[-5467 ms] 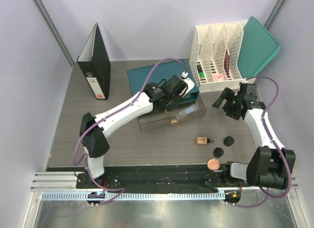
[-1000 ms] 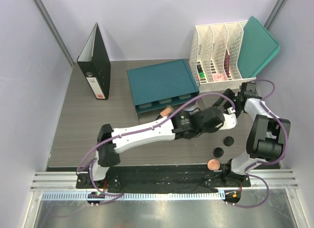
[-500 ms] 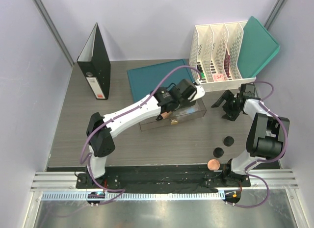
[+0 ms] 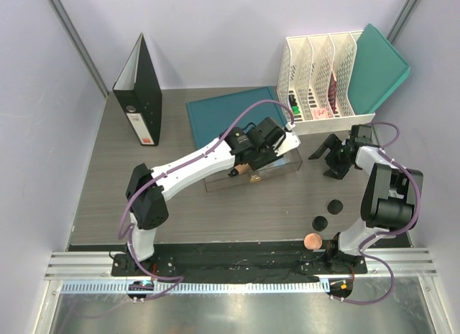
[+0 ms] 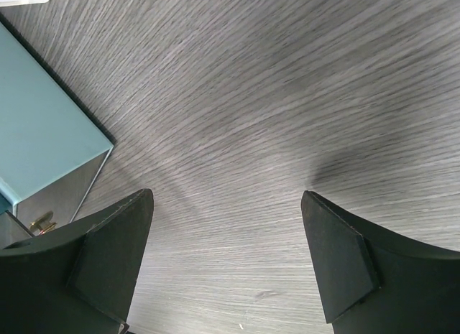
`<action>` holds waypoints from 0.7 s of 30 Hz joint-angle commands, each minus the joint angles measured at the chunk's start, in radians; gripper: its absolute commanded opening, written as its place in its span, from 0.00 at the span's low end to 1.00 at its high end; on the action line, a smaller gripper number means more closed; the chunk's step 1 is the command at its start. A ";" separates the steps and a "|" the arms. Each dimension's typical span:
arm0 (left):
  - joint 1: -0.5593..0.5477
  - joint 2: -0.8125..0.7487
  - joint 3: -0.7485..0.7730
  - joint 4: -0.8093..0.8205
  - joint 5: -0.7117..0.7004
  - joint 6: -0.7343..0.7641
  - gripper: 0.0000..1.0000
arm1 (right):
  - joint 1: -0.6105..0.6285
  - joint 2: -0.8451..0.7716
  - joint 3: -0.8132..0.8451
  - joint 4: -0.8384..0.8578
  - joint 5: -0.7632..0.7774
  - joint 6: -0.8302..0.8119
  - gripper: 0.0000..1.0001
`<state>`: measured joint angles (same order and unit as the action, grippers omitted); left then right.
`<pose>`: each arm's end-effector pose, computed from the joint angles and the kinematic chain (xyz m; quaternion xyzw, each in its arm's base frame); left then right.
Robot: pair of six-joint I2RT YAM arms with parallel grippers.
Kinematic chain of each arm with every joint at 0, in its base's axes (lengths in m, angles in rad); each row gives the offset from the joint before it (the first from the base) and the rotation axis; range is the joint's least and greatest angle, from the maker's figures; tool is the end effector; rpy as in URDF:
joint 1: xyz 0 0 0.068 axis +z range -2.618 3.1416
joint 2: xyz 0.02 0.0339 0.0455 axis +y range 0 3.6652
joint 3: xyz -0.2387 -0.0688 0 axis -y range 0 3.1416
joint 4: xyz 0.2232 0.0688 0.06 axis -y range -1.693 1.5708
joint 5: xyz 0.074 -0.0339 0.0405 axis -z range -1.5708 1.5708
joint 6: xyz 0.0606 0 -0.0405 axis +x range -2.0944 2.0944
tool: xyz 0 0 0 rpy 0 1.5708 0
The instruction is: Organize the makeup
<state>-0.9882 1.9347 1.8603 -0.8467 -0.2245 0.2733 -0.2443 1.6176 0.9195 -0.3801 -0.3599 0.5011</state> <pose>0.2382 -0.3370 0.2738 0.5265 0.7816 -0.0115 0.3343 0.2987 -0.0525 0.1393 0.3068 0.9045 0.2029 0.2157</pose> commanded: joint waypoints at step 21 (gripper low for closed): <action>0.000 -0.118 0.079 0.004 -0.159 -0.071 0.68 | 0.002 -0.222 0.094 -0.114 0.009 -0.079 0.86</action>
<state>-0.9882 1.9408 1.9202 -0.8719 -0.3218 0.2325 -0.2443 1.4918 0.9459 -0.4480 -0.3531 0.4549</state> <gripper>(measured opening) 0.696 0.879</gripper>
